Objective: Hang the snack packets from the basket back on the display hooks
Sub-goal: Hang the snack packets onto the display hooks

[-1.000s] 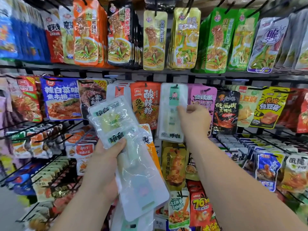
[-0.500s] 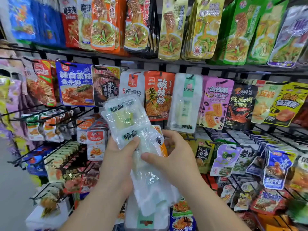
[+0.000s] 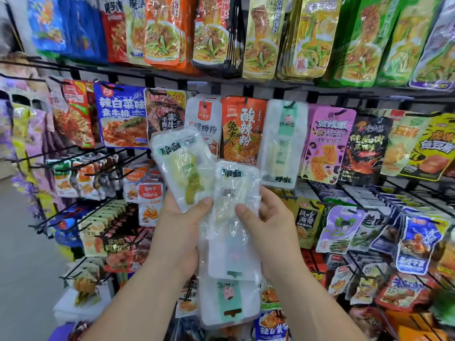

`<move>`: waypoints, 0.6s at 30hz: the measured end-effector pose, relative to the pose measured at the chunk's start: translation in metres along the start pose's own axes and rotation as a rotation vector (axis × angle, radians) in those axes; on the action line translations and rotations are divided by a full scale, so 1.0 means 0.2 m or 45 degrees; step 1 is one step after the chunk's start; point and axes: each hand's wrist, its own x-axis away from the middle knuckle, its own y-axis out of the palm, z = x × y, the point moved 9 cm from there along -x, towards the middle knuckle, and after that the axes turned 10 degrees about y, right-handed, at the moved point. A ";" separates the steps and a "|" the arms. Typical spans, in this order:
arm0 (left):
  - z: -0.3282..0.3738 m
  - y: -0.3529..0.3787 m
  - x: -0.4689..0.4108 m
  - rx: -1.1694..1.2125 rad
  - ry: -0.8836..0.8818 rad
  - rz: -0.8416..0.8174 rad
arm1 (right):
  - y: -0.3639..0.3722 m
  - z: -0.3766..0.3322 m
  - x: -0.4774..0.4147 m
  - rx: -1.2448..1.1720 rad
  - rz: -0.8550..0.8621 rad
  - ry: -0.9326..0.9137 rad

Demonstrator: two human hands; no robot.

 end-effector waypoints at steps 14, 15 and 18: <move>-0.04 -0.02 0.05 -0.131 -0.040 -0.069 | 0.03 0.17 0.02 -0.095 -0.008 0.091; -0.05 -0.03 0.05 -0.131 -0.046 -0.068 | 0.03 0.19 0.03 -0.148 -0.019 0.133; -0.06 -0.06 0.06 -0.158 -0.043 -0.009 | 0.03 0.23 0.04 -0.238 -0.006 0.207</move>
